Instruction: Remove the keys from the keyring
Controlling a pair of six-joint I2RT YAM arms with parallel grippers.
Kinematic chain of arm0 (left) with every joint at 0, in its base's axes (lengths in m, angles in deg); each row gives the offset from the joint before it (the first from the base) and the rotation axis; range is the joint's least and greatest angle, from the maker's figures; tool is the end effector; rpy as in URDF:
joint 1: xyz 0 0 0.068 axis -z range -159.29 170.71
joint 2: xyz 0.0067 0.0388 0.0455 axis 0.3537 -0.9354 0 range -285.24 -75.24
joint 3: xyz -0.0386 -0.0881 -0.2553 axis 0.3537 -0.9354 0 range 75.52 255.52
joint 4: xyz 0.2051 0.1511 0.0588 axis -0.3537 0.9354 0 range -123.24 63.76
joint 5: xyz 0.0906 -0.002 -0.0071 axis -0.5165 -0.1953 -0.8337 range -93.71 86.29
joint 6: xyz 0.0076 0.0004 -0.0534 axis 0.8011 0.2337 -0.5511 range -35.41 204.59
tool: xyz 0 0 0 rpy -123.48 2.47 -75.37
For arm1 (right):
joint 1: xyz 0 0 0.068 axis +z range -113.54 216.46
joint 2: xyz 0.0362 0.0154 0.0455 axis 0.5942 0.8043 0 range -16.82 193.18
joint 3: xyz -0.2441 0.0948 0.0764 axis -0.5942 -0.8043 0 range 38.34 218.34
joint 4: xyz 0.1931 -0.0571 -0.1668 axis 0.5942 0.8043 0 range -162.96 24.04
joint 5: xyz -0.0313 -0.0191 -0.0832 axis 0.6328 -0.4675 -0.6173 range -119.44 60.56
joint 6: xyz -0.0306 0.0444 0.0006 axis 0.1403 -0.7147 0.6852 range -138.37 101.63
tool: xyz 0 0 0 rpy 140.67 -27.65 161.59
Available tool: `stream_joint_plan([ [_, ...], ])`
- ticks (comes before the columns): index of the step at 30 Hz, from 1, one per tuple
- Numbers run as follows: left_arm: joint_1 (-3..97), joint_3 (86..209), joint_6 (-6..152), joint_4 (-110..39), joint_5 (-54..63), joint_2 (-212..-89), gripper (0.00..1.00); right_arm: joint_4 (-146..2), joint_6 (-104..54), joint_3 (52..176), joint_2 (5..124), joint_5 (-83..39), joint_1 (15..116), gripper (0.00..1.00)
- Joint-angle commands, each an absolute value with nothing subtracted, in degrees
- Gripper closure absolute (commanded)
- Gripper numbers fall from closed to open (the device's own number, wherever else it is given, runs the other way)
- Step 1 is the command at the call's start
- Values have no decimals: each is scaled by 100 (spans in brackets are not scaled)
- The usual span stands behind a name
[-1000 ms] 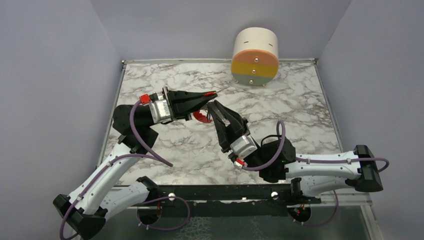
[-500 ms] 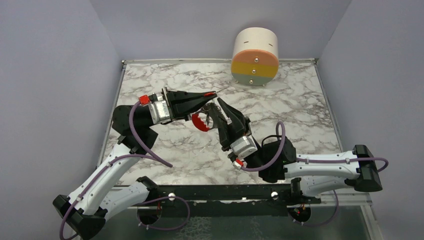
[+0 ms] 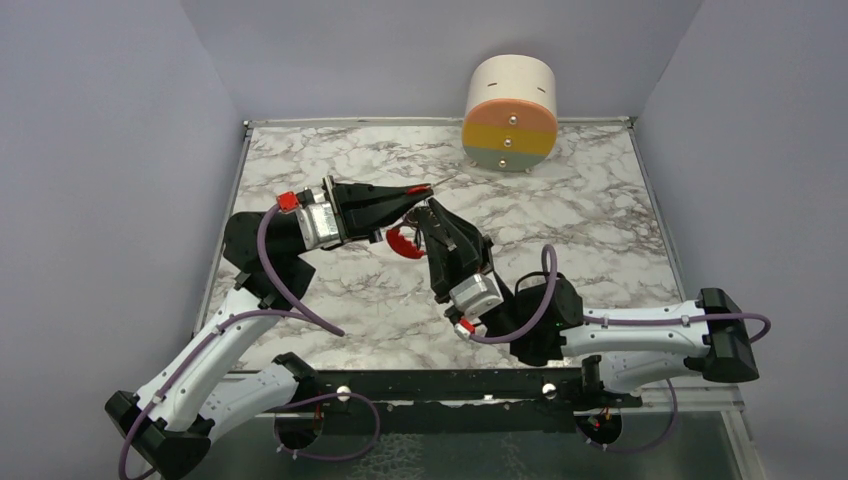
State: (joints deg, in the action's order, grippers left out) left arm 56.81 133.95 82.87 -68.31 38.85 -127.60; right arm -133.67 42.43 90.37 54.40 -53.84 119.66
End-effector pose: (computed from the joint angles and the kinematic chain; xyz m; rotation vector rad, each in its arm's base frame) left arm 0.1244 -0.1205 0.4740 0.9373 0.5903 -0.9096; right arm 0.0461 0.2622 0.4101 -0.6685 0.6380 0.1828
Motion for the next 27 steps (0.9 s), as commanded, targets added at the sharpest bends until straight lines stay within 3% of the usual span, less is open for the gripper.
stream_joint_plan([
  [1,5692,13337,8360,-7010,3735,-12600,100,-13587,4350,9091,5555,-5510,11998,74],
  [15,5694,13300,8346,-7015,3754,-12491,100,-13819,4485,8979,5558,-5680,12004,75],
  [21,5693,13300,8331,-7014,3778,-12486,100,-13962,4513,8979,5600,-5726,11996,81],
  [27,5697,13320,8383,-7016,3737,-12514,100,-13595,4316,9052,5525,-5643,11996,98],
])
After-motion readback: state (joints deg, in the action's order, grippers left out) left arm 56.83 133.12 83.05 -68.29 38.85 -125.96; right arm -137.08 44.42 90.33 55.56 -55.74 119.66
